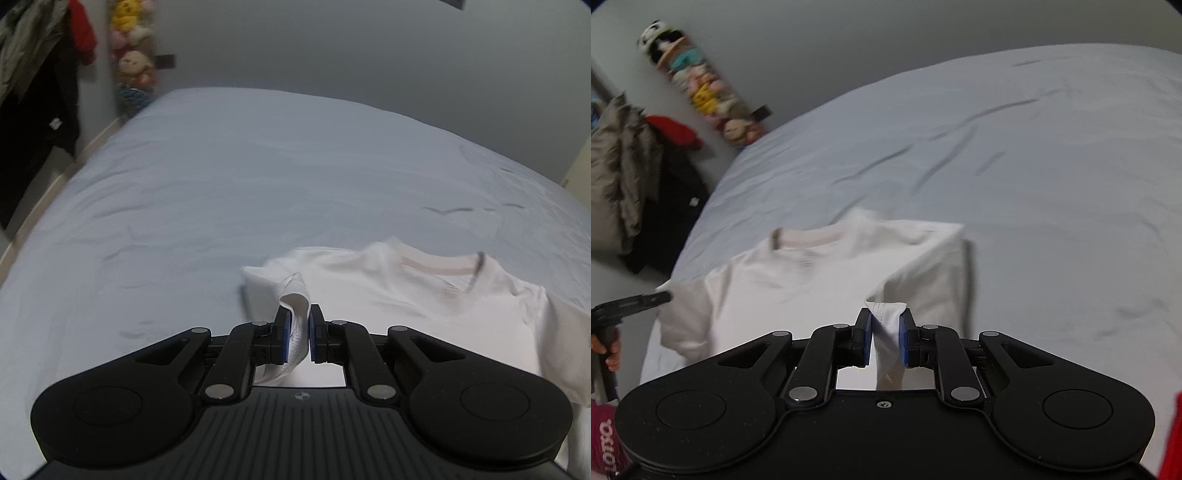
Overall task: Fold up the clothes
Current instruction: 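Lift the hem with both grippers and fold it toward the collar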
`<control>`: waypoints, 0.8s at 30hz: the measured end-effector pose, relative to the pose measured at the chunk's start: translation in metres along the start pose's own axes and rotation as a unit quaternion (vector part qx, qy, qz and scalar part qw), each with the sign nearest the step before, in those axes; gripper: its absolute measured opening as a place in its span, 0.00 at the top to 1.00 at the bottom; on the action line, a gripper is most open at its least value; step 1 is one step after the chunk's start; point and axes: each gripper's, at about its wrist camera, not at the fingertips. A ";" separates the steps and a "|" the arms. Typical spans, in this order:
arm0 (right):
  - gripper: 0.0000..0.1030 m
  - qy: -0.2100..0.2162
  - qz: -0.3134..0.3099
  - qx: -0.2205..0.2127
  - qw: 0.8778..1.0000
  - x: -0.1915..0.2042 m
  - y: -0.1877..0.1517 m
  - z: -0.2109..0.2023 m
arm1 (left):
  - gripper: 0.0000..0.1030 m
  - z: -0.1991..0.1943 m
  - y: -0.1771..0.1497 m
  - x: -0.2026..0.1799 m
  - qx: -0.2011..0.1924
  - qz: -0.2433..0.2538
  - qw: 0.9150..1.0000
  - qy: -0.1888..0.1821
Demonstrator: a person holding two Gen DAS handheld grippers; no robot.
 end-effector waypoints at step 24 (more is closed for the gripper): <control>0.36 0.020 -0.005 0.071 0.997 0.025 -0.027 0.118 | 0.51 0.090 -0.038 -0.055 0.068 -0.026 0.992 -0.105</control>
Point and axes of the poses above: each gripper's, at about its wrist camera, not at the fingertips, and z roughly the way its jaws point, x to its left, y to its top, and after that the axes turned 3 degrees about y, right-handed
